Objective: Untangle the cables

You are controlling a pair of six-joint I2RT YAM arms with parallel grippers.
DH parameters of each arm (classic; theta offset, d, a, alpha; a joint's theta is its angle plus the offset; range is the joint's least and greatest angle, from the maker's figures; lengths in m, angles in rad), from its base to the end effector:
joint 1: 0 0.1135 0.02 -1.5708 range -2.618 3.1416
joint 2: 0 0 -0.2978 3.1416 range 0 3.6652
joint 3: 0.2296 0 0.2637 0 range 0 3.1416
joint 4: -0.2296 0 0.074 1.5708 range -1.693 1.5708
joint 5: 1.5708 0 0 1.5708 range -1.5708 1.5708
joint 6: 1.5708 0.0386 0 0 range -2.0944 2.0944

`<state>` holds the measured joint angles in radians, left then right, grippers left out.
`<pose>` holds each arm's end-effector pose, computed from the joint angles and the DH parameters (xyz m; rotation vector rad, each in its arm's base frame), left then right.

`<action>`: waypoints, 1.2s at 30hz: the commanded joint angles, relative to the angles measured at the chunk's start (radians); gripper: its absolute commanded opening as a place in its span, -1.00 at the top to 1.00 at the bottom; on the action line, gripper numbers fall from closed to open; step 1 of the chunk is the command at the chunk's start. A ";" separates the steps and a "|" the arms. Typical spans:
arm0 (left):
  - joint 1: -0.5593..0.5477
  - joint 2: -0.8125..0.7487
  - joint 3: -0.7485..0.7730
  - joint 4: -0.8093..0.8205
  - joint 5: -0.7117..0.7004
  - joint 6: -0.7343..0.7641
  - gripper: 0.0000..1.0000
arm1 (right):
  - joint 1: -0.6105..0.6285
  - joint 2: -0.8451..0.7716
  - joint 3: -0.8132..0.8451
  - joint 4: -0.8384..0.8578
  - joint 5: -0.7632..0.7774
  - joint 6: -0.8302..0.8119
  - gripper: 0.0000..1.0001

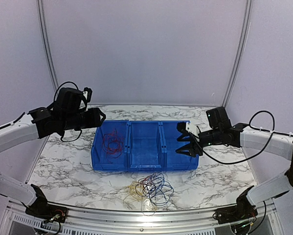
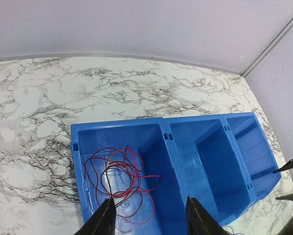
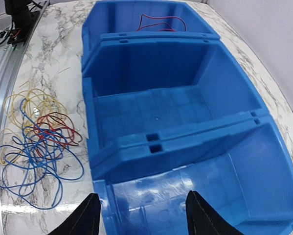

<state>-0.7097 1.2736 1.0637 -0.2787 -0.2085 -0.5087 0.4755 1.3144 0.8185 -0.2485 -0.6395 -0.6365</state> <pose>0.2291 -0.1862 0.3510 0.0789 2.0906 -0.5388 0.2349 0.1469 0.2610 -1.4300 1.6972 0.6474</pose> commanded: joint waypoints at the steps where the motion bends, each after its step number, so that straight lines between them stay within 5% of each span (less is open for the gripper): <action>1: -0.004 -0.012 -0.031 -0.045 0.002 0.046 -0.02 | 0.106 -0.004 0.047 -0.020 0.047 -0.041 -0.19; 6: -0.048 0.003 -0.040 -0.034 0.081 0.098 0.00 | 0.209 0.030 0.090 -0.074 0.058 -0.074 -0.10; 11: -0.240 0.020 -0.046 -0.002 0.169 0.302 0.02 | 0.332 0.066 0.124 -0.127 0.091 -0.125 -0.02; 18: -0.334 0.032 -0.206 0.205 0.369 0.264 -0.04 | 0.417 0.174 0.159 -0.153 0.116 -0.142 -0.03; 24: -0.402 0.061 -0.380 0.545 0.341 0.203 -0.18 | 0.405 0.157 0.161 -0.153 0.125 -0.122 -0.03; 36: -0.480 0.303 -0.241 0.534 0.332 0.288 -0.01 | 0.237 0.061 0.106 -0.113 0.042 -0.080 -0.05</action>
<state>-1.1839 1.5391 0.7750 0.2176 0.1204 -0.2520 0.7429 1.4075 0.9344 -0.3813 -0.5625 -0.7391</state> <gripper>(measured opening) 0.521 0.520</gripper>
